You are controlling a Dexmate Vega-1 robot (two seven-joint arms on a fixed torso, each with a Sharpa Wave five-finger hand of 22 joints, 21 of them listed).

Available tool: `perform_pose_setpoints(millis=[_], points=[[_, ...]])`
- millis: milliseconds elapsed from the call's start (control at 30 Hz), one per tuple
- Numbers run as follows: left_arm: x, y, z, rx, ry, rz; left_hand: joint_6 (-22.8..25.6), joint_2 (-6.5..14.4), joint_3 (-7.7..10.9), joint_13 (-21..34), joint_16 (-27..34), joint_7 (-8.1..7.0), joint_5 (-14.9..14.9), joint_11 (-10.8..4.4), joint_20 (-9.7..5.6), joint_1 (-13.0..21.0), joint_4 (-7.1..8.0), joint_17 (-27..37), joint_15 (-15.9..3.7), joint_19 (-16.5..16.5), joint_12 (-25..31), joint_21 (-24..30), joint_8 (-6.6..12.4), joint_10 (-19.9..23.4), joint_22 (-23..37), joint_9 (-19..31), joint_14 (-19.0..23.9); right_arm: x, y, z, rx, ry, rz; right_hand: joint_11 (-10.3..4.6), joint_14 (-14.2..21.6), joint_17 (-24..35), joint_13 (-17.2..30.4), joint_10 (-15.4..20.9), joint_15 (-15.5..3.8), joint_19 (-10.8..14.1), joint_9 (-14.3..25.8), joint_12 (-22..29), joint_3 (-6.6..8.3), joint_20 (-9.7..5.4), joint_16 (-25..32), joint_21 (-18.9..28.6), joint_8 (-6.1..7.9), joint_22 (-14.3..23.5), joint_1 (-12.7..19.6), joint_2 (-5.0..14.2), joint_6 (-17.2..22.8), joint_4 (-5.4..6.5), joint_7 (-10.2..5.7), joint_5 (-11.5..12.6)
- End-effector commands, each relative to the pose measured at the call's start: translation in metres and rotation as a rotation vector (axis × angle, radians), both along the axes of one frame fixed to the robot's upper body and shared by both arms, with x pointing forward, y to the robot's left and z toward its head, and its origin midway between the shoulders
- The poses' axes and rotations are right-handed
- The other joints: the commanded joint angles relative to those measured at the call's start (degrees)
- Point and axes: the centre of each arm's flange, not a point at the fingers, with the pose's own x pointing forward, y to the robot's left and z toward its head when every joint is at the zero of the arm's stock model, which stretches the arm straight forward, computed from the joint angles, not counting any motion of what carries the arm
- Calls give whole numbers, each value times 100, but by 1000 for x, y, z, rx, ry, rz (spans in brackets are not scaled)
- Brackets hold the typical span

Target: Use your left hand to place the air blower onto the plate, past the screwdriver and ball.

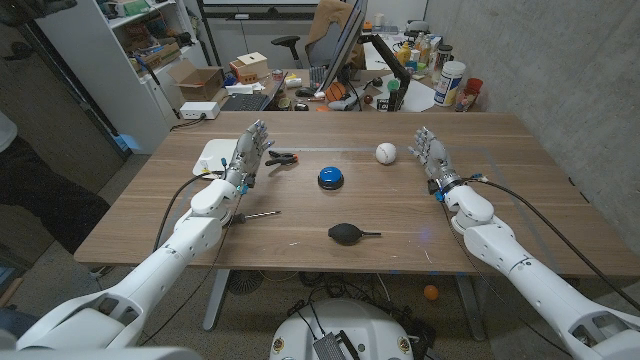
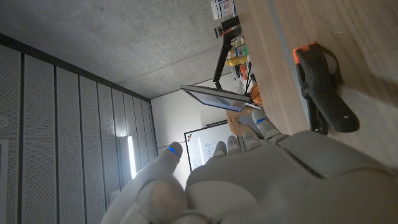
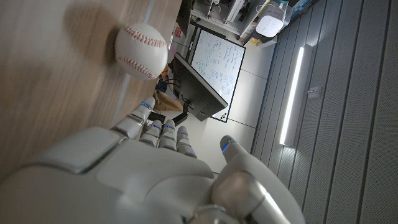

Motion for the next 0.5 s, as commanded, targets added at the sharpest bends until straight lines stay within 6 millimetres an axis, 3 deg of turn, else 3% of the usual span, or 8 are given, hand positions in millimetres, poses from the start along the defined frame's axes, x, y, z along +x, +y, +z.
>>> perform_pose_setpoints(millis=[33, 333, 500], points=[[10, 0, 2, 48, -10, -93, -628, 676, 34, 9, 40, 4, 27, 0, 12, -4, -10, 17, 4, -489, 38, 20, 24, -636, 12, 27, -652, -20, 35, -1, 4, -17, 2, 7, -27, 7, 7, 37, -163, 39, 30, 23, 47, -305, 32, 38, 43, 19, 5, 277, -36, 2, 7, 34], [11, -2, 8, 65, -22, -77, -618, 676, 29, 9, 50, 9, 33, -3, 14, -3, -11, 16, 15, -470, 43, 18, 28, -621, 12, 28, -624, -8, 23, 14, -25, -28, 18, 36, -16, 7, 7, 72, -159, 40, 31, 34, 44, -294, 35, 36, 56, 19, 2, 277, 4, 4, 15, 36], [6, -4, 12, 70, -32, -77, -610, 675, 27, 9, 51, 6, 36, 0, 20, -3, -11, 16, 16, -467, 45, 14, 31, -615, 12, 28, -619, -6, 14, 35, -52, -52, 19, 71, 82, 2, 8, 339, -165, 98, 32, 119, 38, -280, 59, 51, 126, 19, 2, 266, 238, 0, 21, 40]])
